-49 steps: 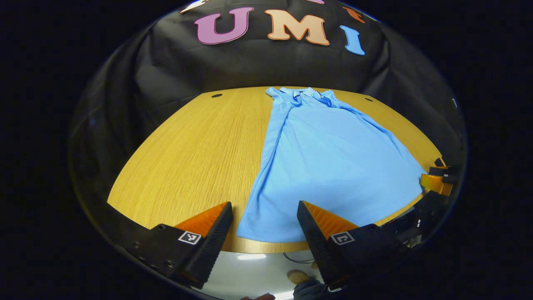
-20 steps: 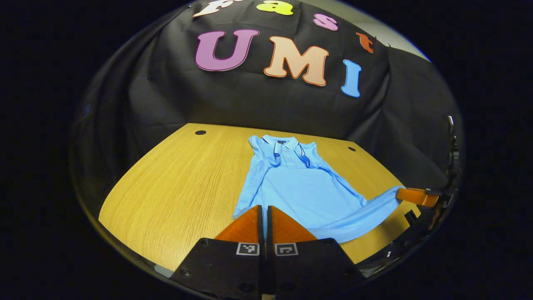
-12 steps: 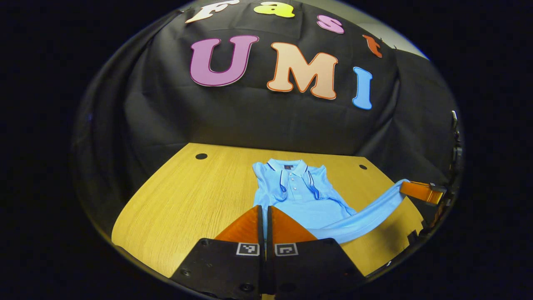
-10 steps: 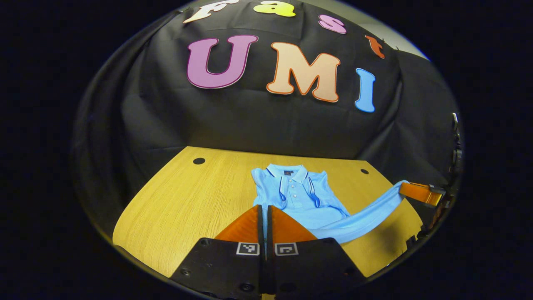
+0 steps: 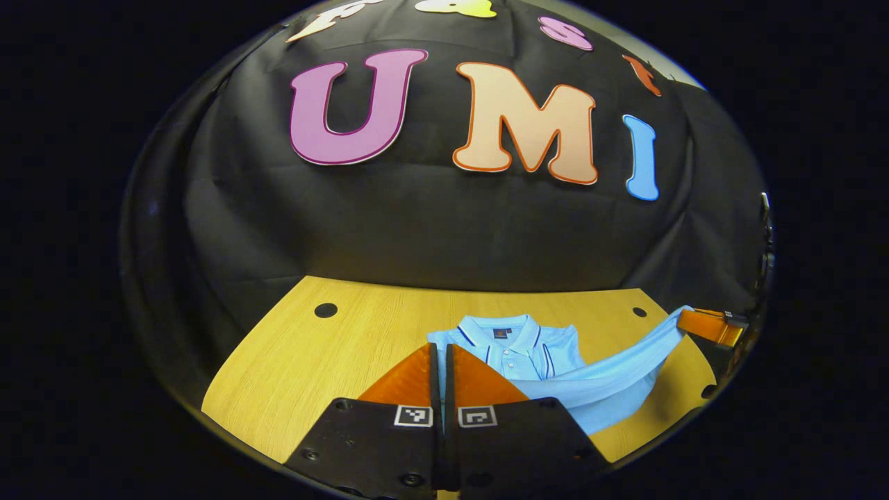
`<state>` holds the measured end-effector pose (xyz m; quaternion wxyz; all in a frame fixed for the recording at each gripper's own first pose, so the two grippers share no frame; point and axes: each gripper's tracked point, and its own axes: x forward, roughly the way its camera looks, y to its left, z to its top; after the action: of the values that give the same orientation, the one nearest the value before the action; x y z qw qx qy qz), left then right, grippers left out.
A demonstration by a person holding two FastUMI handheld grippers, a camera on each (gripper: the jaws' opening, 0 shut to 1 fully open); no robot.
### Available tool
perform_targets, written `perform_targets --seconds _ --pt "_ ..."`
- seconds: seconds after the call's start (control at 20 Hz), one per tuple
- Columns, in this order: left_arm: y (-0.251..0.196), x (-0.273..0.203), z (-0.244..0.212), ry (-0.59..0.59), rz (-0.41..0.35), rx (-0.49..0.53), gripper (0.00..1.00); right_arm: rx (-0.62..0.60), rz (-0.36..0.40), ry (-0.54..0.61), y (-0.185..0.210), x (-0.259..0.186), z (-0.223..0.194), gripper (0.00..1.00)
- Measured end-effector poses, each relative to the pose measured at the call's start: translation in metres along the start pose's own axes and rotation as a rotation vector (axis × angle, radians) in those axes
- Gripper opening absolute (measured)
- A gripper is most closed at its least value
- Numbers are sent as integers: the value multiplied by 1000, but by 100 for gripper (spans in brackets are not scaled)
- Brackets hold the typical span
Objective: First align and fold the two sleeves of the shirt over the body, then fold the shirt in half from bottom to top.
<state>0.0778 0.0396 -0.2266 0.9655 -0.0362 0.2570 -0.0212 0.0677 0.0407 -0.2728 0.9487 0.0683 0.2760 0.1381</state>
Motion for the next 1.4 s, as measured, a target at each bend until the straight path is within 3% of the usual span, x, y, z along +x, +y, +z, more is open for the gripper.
perform_targets --seconds 0.5,0.6,0.7,0.75,0.8,0.9,1.0,1.2,1.4 --pt "24 133 -54 122 83 -24 0 11 -100 168 -57 132 -71 3" --pt "26 144 -66 144 104 1 0 10 -130 189 -66 141 -83 9" --pt "16 145 -72 163 81 -27 5 0 -133 169 -63 143 -77 54" --pt "11 141 -68 155 70 -66 13 -8 -124 145 -59 138 -71 77" --pt "12 134 -61 132 79 -88 40 -27 -125 117 -56 131 -59 100" --pt "19 117 -37 57 116 -79 94 -65 -130 37 -46 108 -29 99" --pt "18 85 -6 -32 129 -40 96 -88 -144 -51 -35 76 1 99" --pt "-3 -4 52 -212 86 30 95 -102 -157 -217 0 -21 53 99" --pt "-21 -90 80 -314 39 46 95 -104 -169 -331 30 -113 83 98"
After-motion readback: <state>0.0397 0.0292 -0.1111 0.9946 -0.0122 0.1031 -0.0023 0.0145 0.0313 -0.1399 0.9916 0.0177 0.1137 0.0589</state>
